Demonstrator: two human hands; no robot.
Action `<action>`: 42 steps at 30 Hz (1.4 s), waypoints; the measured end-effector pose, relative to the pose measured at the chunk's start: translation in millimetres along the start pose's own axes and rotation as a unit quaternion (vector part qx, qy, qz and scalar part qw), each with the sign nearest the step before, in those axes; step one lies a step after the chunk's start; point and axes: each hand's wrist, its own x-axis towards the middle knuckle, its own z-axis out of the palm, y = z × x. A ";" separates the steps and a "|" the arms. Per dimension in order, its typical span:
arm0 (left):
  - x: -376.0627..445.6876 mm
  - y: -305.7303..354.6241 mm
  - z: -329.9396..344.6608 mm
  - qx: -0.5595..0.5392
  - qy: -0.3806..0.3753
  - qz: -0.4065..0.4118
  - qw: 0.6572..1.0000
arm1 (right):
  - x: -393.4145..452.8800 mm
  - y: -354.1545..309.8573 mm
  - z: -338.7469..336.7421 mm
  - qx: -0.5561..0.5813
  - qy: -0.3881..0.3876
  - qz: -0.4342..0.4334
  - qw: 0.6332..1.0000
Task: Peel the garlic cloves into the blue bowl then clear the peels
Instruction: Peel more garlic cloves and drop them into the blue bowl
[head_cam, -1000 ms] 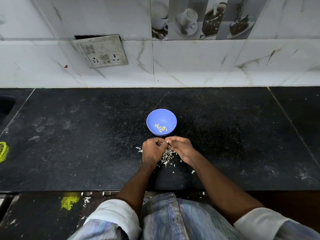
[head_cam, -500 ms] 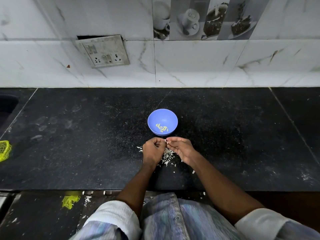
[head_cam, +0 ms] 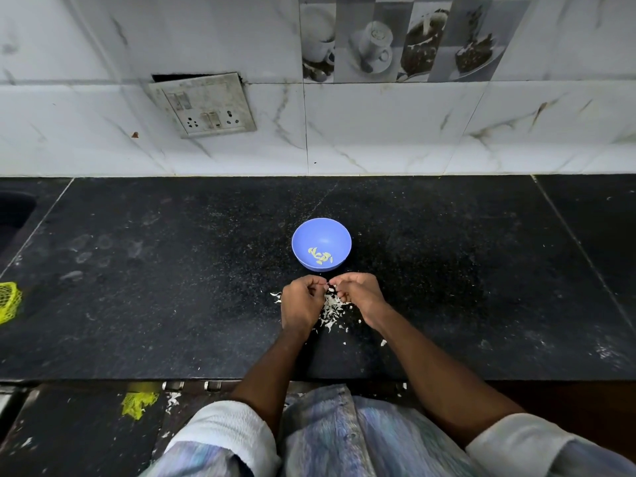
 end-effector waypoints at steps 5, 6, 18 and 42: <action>-3.4 5.7 -1.1 0.069 0.015 -0.015 0.997 | -3.3 -0.4 0.8 -0.121 0.041 -0.068 0.990; -3.3 5.9 -1.7 0.072 0.022 -0.020 0.997 | -2.9 -1.3 0.4 -0.133 0.055 -0.075 0.987; -1.9 -1.1 -1.5 0.041 0.023 -0.017 0.999 | 1.9 3.2 -2.3 -0.266 0.067 -0.130 0.953; 25.1 -9.9 -18.7 -0.017 -0.019 0.033 0.999 | 22.7 -43.9 34.2 -0.228 0.212 -0.265 0.913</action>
